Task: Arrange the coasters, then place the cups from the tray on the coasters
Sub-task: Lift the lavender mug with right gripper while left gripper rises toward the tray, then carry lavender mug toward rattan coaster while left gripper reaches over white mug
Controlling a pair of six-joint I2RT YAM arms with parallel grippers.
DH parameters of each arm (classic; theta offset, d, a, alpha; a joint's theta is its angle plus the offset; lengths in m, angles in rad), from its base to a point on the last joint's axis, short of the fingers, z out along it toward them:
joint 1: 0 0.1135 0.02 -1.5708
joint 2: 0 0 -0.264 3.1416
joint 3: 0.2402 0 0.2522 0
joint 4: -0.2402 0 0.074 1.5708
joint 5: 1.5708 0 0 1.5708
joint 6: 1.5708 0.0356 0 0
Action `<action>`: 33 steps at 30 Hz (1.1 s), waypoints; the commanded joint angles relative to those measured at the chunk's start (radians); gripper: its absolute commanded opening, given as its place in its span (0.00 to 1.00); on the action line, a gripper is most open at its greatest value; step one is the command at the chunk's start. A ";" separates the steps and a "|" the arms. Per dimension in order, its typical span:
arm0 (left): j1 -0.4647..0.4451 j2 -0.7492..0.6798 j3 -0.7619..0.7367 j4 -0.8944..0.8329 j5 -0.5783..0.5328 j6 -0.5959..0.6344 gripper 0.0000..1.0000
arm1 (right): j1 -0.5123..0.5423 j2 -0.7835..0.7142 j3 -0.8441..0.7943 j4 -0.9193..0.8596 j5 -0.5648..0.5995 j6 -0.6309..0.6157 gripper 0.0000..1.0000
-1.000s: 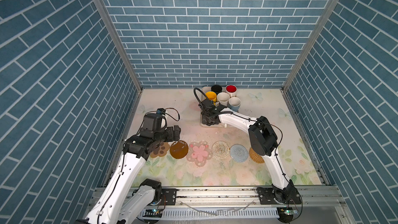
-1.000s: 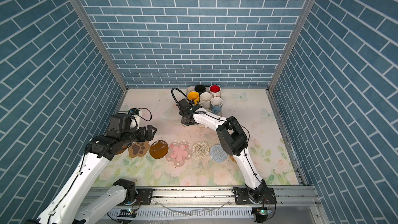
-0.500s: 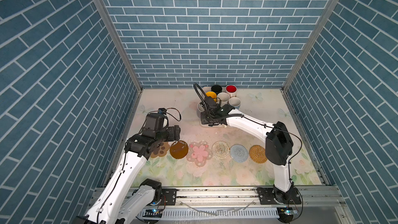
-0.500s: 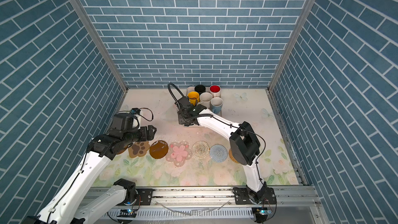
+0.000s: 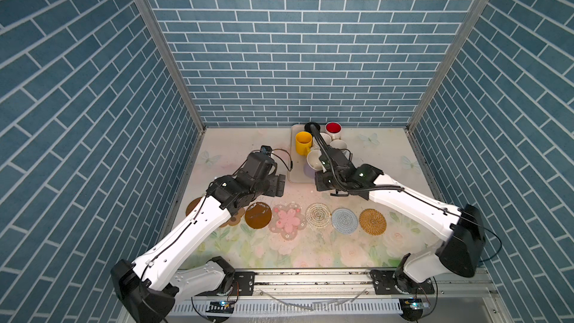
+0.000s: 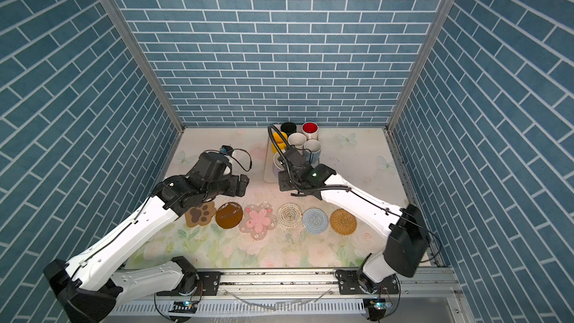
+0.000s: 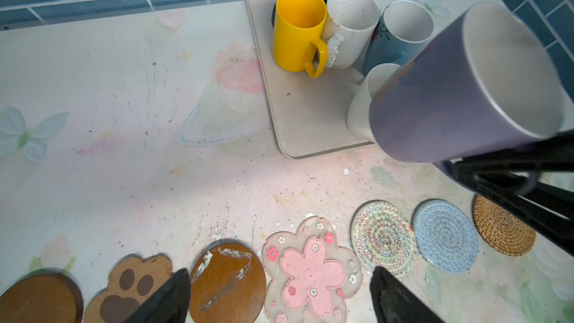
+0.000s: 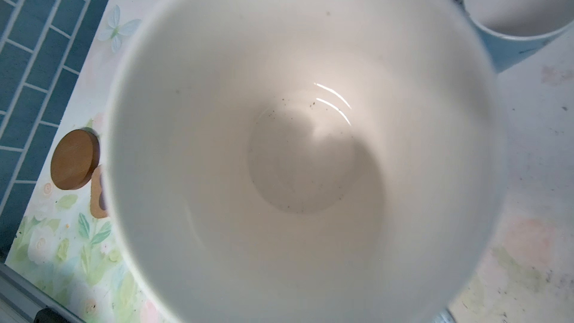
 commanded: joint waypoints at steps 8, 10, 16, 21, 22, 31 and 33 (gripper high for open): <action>-0.153 0.175 0.091 0.098 -0.085 -0.044 0.92 | -0.002 -0.367 -0.243 -0.139 0.134 0.066 0.00; -0.169 0.201 0.092 0.125 -0.080 -0.052 0.92 | -0.002 -0.404 -0.269 -0.192 0.159 0.086 0.00; -0.209 0.279 0.098 0.200 -0.069 -0.073 0.92 | -0.002 -0.536 -0.353 -0.329 0.226 0.198 0.00; -0.238 0.340 0.102 0.243 -0.070 -0.078 0.92 | -0.002 -0.652 -0.444 -0.392 0.248 0.309 0.00; -0.242 0.349 0.102 0.248 -0.070 -0.080 0.92 | -0.003 -0.670 -0.461 -0.399 0.251 0.327 0.00; -0.257 0.406 0.099 0.282 -0.053 -0.092 0.92 | -0.008 -0.797 -0.620 -0.417 0.272 0.477 0.00; -0.257 0.412 0.096 0.287 -0.053 -0.093 0.92 | -0.011 -0.801 -0.638 -0.410 0.269 0.483 0.00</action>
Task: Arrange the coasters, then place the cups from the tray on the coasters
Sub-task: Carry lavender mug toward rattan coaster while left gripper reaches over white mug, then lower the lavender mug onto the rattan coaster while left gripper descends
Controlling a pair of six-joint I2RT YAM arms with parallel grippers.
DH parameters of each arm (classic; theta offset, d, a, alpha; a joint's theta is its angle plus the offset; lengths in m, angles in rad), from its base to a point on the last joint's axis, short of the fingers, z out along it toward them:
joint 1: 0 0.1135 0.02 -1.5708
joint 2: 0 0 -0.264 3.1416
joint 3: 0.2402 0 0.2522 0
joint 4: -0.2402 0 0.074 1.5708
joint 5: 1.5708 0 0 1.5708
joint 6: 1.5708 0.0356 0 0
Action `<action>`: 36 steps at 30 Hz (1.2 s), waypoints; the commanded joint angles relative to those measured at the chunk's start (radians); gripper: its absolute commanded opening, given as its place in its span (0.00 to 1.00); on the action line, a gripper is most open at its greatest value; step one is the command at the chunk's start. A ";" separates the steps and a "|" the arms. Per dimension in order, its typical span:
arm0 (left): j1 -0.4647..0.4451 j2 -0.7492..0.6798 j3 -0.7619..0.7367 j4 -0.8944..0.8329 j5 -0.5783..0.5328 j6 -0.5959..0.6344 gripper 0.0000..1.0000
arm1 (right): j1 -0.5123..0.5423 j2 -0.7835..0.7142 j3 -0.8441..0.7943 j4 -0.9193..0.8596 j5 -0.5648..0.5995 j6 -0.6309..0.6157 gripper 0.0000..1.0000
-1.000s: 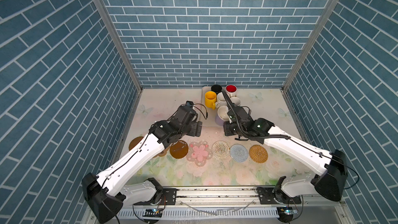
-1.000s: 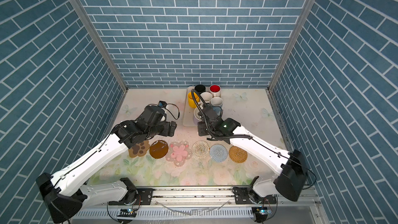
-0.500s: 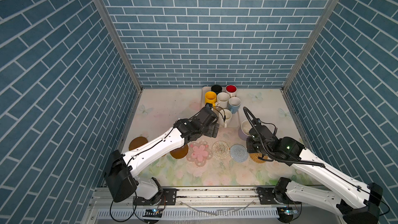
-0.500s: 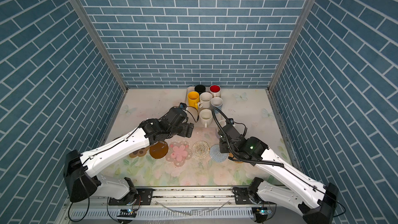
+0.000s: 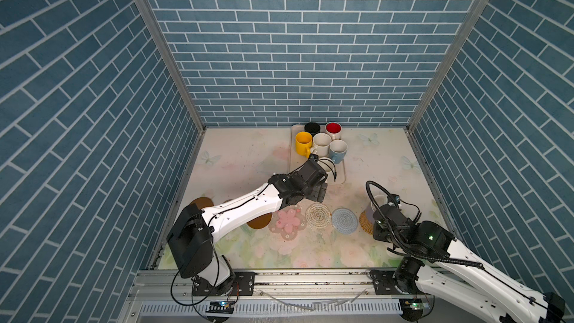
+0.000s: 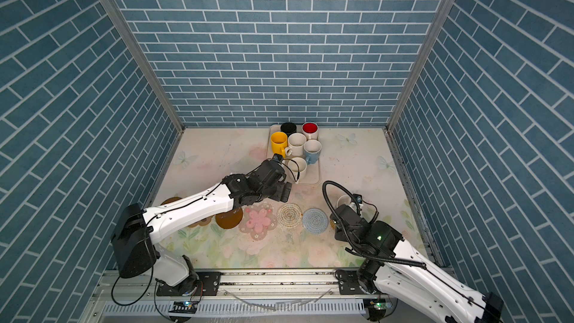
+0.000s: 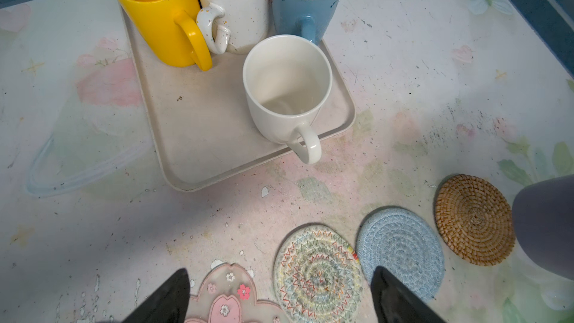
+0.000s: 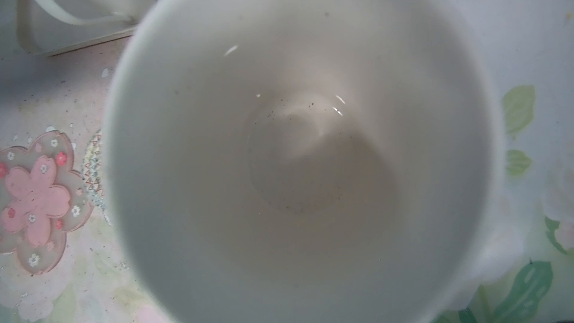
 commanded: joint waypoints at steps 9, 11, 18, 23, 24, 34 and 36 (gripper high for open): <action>-0.008 0.015 -0.021 0.043 0.011 -0.017 0.92 | -0.042 -0.012 -0.059 0.056 0.044 0.076 0.00; -0.008 0.016 -0.028 0.047 0.011 -0.018 0.92 | -0.051 -0.008 -0.069 0.072 0.031 0.073 0.00; -0.008 0.021 -0.038 0.056 0.016 -0.021 0.92 | -0.074 0.031 -0.102 0.143 -0.010 0.057 0.00; -0.007 0.020 -0.050 0.060 0.014 -0.023 0.92 | -0.090 0.061 -0.115 0.178 -0.015 0.045 0.00; -0.008 0.020 -0.053 0.062 0.014 -0.023 0.92 | -0.088 0.069 -0.116 0.180 -0.013 0.041 0.00; -0.008 0.026 -0.059 0.063 0.014 -0.020 0.92 | -0.095 0.114 -0.140 0.216 -0.009 0.035 0.00; -0.008 0.032 -0.057 0.062 0.014 -0.018 0.92 | -0.096 0.121 -0.144 0.219 -0.010 0.033 0.00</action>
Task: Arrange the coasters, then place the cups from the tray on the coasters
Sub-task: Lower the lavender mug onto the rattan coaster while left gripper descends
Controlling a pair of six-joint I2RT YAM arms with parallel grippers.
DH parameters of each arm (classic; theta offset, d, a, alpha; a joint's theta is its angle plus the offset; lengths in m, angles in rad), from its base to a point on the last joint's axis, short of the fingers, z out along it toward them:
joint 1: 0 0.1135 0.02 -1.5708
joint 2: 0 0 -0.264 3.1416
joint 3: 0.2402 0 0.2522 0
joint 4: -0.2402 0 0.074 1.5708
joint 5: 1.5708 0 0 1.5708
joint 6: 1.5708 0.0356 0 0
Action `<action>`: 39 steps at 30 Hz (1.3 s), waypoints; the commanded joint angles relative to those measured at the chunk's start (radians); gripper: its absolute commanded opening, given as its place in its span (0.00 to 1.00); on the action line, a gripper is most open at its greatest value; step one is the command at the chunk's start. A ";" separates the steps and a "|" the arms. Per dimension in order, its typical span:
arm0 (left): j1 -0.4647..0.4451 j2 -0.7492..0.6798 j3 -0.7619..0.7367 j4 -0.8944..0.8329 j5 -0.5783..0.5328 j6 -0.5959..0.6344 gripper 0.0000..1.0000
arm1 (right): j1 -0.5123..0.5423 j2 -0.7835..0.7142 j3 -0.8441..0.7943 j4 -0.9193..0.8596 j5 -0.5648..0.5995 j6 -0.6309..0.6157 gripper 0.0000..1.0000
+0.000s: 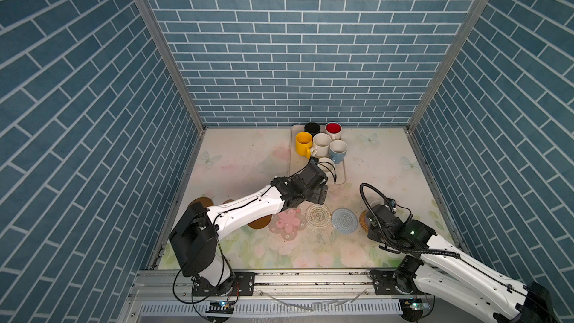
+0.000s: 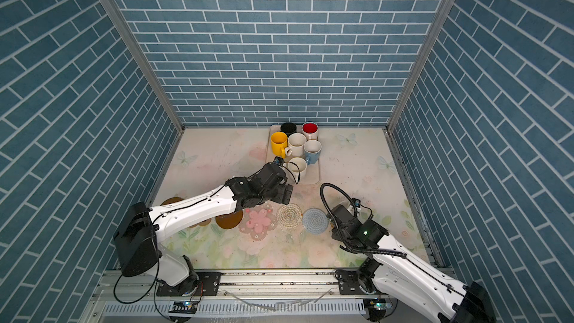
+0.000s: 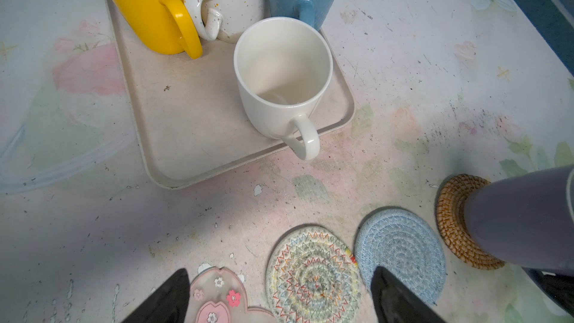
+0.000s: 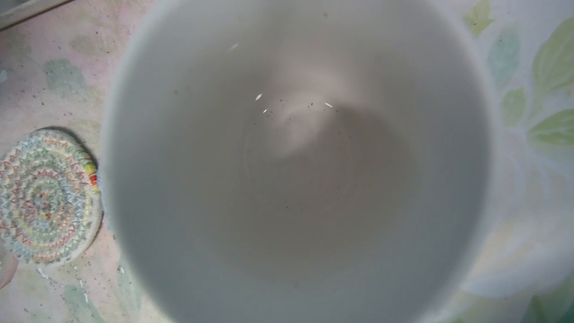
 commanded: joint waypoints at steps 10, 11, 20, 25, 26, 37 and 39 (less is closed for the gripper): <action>-0.005 0.033 0.000 -0.003 0.000 0.002 0.93 | -0.004 -0.006 -0.051 0.055 0.015 -0.003 0.20; -0.006 0.032 0.001 -0.003 0.000 0.003 0.93 | -0.003 -0.008 -0.054 0.060 0.008 -0.007 0.27; -0.006 0.053 0.022 -0.009 0.007 0.004 0.93 | -0.001 -0.033 -0.058 0.049 -0.009 -0.016 0.56; -0.006 0.053 0.026 -0.013 0.008 0.002 0.93 | -0.004 -0.047 -0.052 0.046 -0.013 -0.021 0.56; -0.006 0.053 0.026 -0.014 0.007 0.002 0.93 | -0.003 -0.047 -0.051 0.050 -0.016 -0.021 0.56; -0.006 0.035 0.017 -0.019 0.000 0.004 0.93 | -0.004 0.018 -0.016 0.130 -0.036 -0.049 0.57; -0.006 0.039 0.015 -0.018 0.000 0.006 0.93 | -0.005 0.024 -0.011 0.131 -0.040 -0.050 0.57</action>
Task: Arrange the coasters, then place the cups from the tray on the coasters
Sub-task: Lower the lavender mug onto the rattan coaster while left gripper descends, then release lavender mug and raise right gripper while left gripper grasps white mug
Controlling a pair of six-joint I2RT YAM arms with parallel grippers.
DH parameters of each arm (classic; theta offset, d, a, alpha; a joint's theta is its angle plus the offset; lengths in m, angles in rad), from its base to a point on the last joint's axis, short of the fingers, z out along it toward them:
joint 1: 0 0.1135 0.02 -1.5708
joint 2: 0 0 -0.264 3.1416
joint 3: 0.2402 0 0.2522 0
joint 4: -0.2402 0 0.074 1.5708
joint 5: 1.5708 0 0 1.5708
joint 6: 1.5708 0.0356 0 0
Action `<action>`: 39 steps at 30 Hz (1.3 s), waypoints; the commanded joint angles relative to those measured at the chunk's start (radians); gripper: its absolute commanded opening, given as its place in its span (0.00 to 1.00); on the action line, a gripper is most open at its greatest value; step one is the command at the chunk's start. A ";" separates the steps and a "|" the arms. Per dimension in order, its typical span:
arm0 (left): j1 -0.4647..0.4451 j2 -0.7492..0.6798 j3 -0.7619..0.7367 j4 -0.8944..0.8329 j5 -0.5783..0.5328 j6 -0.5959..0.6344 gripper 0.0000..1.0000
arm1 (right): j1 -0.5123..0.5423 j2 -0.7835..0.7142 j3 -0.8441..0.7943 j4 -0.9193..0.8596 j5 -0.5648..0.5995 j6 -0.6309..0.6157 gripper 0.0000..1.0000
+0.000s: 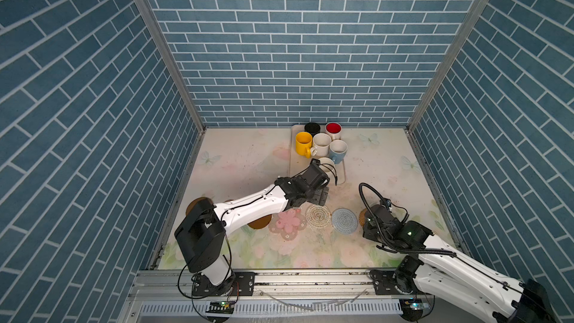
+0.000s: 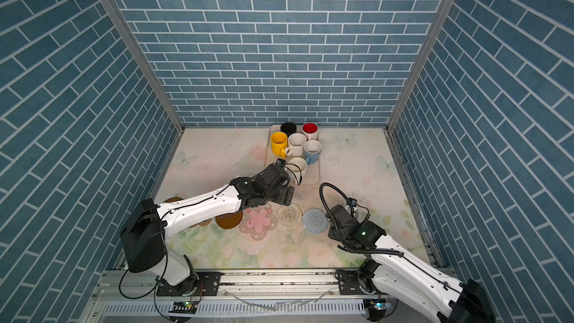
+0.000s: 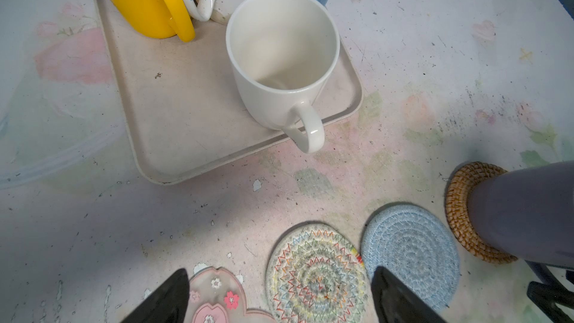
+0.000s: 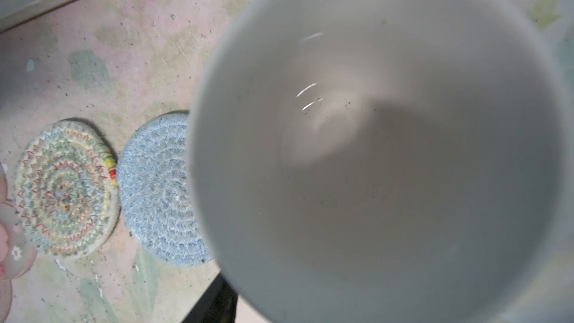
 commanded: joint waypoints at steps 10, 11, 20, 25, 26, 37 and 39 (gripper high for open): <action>-0.006 0.006 0.016 -0.013 0.005 0.006 0.91 | -0.003 -0.107 0.108 -0.123 -0.004 -0.050 0.58; -0.006 0.008 0.019 -0.013 0.000 0.002 0.91 | -0.002 -0.118 0.121 -0.146 -0.002 -0.051 0.58; -0.005 0.097 0.085 0.021 -0.014 -0.044 0.92 | -0.005 -0.157 0.217 -0.263 -0.034 -0.064 0.58; -0.006 0.172 0.148 0.023 -0.026 -0.057 0.91 | -0.003 -0.151 0.300 -0.328 0.006 -0.115 0.52; -0.006 0.187 0.163 0.022 -0.029 -0.057 0.90 | -0.002 -0.145 0.320 -0.344 0.022 -0.130 0.50; 0.007 0.340 0.318 -0.029 -0.087 -0.082 0.83 | -0.009 -0.048 0.442 -0.321 0.093 -0.228 0.48; 0.018 0.363 0.337 -0.029 -0.084 -0.092 0.82 | -0.017 -0.039 0.445 -0.303 0.104 -0.238 0.48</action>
